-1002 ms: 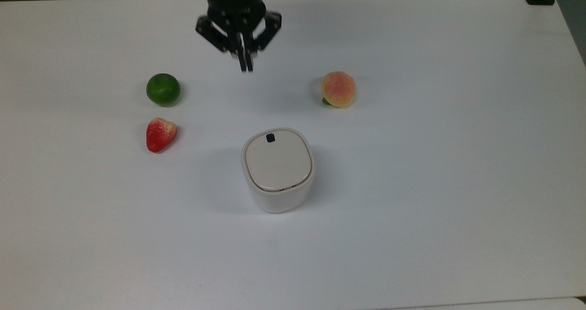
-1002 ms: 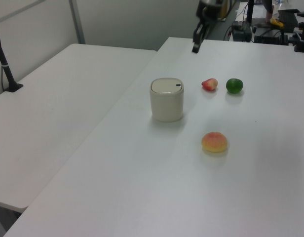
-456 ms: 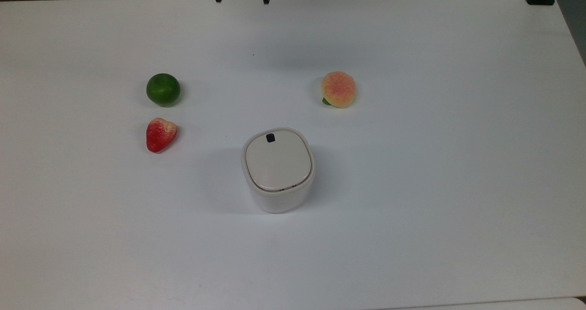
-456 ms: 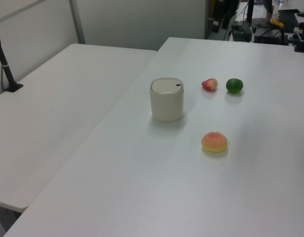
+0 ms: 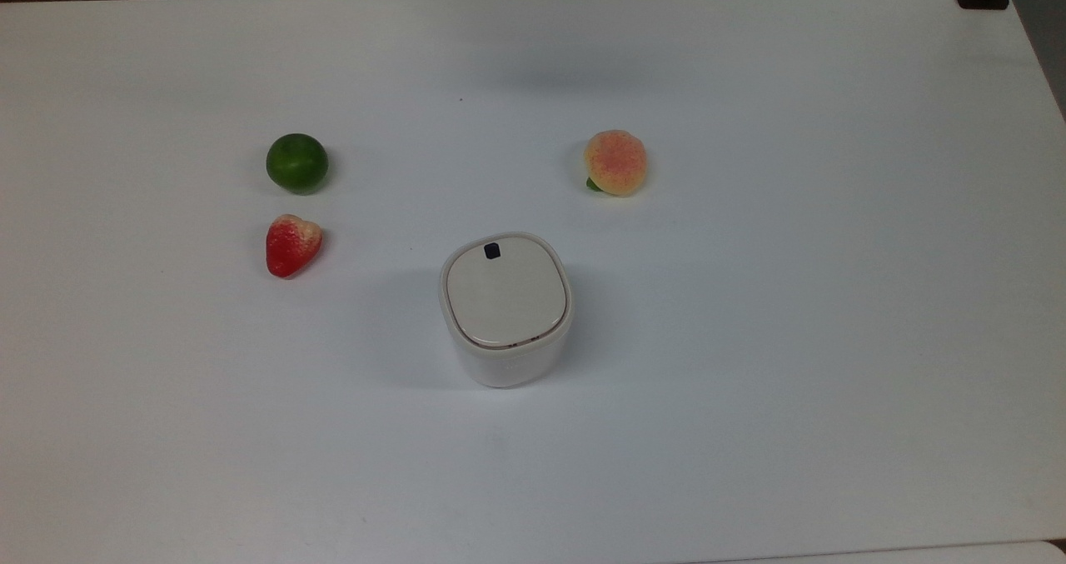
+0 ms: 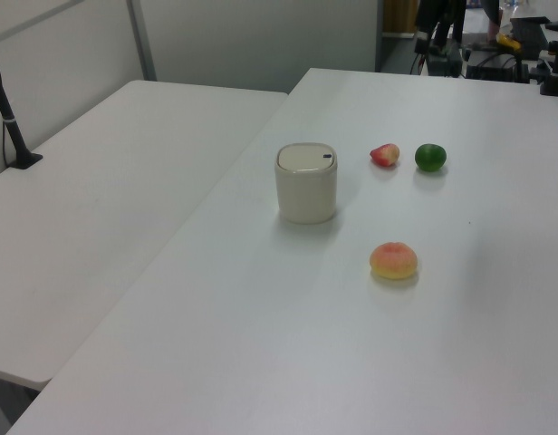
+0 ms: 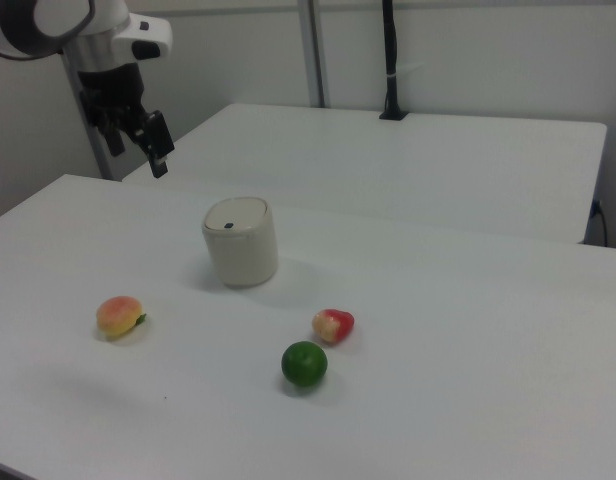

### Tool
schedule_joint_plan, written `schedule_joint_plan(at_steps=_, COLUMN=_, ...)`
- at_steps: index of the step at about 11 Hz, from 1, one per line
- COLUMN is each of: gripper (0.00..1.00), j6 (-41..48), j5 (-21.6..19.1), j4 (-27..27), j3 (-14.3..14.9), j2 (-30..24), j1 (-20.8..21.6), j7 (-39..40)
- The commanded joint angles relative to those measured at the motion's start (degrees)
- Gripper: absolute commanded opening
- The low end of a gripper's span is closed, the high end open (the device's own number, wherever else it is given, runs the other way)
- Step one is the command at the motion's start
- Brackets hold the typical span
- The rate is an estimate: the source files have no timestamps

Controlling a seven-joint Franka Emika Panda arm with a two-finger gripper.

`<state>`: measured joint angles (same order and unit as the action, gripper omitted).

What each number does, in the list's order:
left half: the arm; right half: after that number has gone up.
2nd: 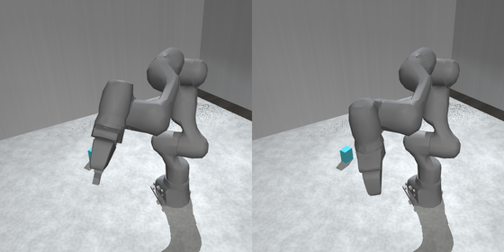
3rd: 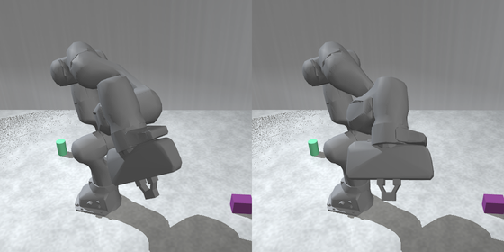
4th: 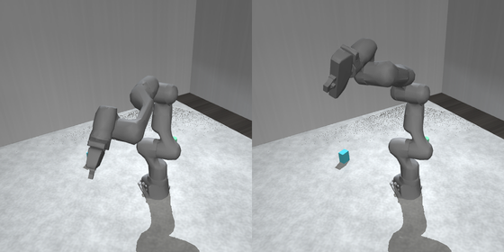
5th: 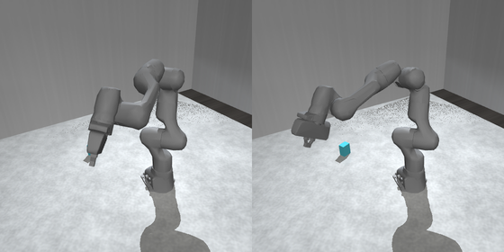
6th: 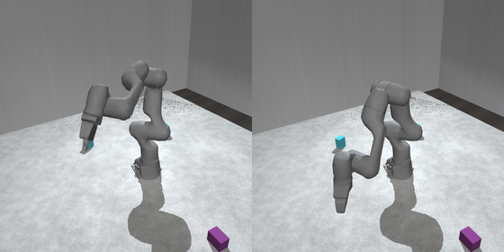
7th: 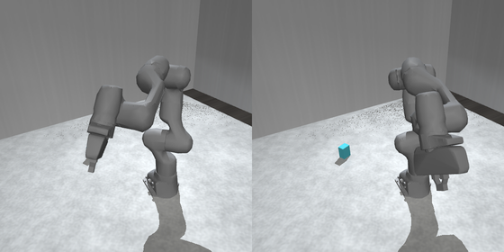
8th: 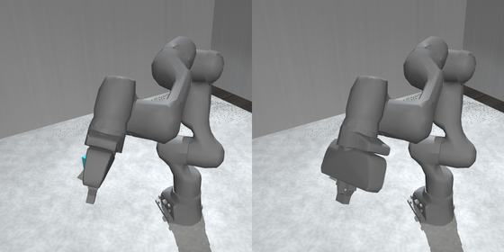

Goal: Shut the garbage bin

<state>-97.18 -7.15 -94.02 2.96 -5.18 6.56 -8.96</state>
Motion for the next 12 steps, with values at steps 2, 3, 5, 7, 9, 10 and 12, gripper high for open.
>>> schedule_joint_plan(at_steps=2, gripper=1.0, j6=-0.03, j5=2.13, j4=-2.75, j3=0.29, j2=0.16, j1=-0.4, j7=10.18)
schedule_joint_plan(at_steps=3, gripper=1.0, j6=-0.2, j5=3.62, j4=-2.66, j3=0.29, j2=0.95, j1=-0.4, j7=10.19)
schedule_joint_plan(at_steps=5, gripper=1.0, j6=-0.47, j5=4.07, j4=-1.08, j3=0.38, j2=2.71, j1=-0.49, j7=10.19)
schedule_joint_plan(at_steps=7, gripper=1.0, j6=-0.47, j5=3.99, j4=0.05, j3=0.81, j2=3.42, j1=-0.49, j7=10.36)
schedule_joint_plan(at_steps=9, gripper=1.0, j6=-0.64, j5=3.99, j4=0.24, j3=1.52, j2=3.77, j1=-0.4, j7=10.28)
schedule_joint_plan(at_steps=10, gripper=1.0, j6=-0.82, j5=4.16, j4=0.24, j3=1.52, j2=3.95, j1=-0.4, j7=10.36)
schedule_joint_plan(at_steps=12, gripper=1.0, j6=-2.91, j5=4.25, j4=0.15, j3=1.43, j2=4.12, j1=-0.4, j7=10.54)
